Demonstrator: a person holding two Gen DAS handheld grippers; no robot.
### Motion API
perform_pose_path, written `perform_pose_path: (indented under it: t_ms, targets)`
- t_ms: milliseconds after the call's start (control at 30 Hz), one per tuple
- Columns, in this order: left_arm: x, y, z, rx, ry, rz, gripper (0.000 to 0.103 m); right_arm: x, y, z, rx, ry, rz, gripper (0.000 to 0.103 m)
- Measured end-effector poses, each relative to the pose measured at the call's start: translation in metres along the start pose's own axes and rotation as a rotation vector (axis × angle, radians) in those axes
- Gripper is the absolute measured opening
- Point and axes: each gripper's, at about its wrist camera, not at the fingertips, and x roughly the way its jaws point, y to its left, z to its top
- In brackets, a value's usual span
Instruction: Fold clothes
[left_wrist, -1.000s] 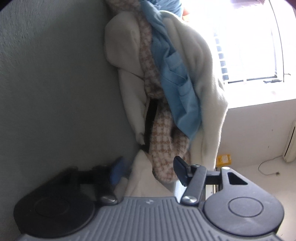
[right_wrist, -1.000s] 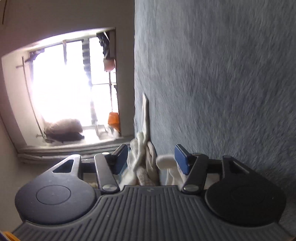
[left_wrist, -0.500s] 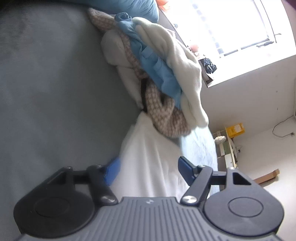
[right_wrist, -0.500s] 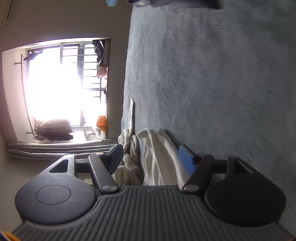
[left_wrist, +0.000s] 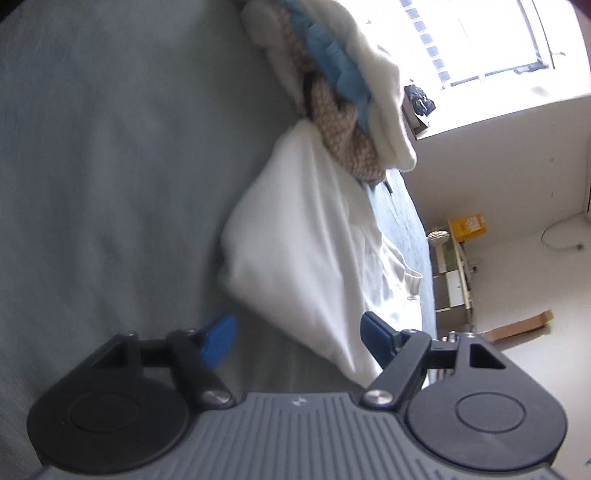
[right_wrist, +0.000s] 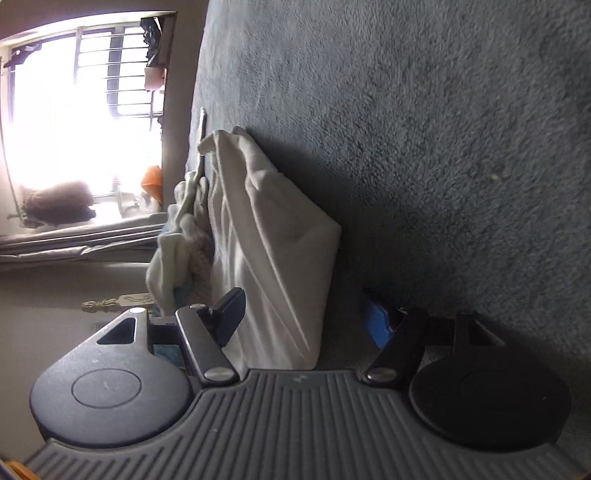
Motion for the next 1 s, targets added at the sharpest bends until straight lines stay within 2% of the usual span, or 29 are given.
perform_pose_path:
  t_ms: [100, 267, 400, 533, 633, 667, 700, 800, 1000]
  targets:
    - [0.019, 0.011, -0.004, -0.039, -0.014, -0.015, 0.075, 0.01, 0.007, 0.001, -0.007, -0.024, 0.005, 0.067]
    - [0.037, 0.02, 0.003, -0.068, -0.09, -0.06, 0.075, 0.029, 0.013, 0.01, 0.009, -0.077, 0.022, 0.067]
    - [0.044, 0.027, 0.011, -0.114, -0.129, -0.089, 0.069, 0.041, 0.014, 0.014, 0.023, -0.132, 0.063, 0.067]
    - [0.052, 0.024, 0.018, -0.097, -0.144, -0.095, 0.063, 0.047, 0.013, 0.017, 0.022, -0.167, 0.084, 0.061]
    - [0.058, 0.025, 0.024, -0.122, -0.165, -0.104, 0.046, 0.055, 0.015, 0.02, 0.03, -0.184, 0.09, 0.051]
    - [0.061, 0.027, 0.026, -0.141, -0.172, -0.102, 0.033, 0.056, 0.014, 0.021, 0.035, -0.189, 0.087, 0.042]
    - [0.063, 0.029, 0.027, -0.161, -0.176, -0.101, 0.029, 0.057, 0.013, 0.022, 0.041, -0.193, 0.081, 0.031]
    - [0.059, 0.027, 0.023, -0.18, -0.196, -0.089, 0.023, 0.056, 0.01, 0.023, 0.042, -0.211, 0.06, 0.017]
    - [0.04, 0.012, 0.019, -0.162, -0.214, -0.11, 0.018, 0.039, 0.034, 0.015, -0.05, -0.239, 0.015, 0.012]
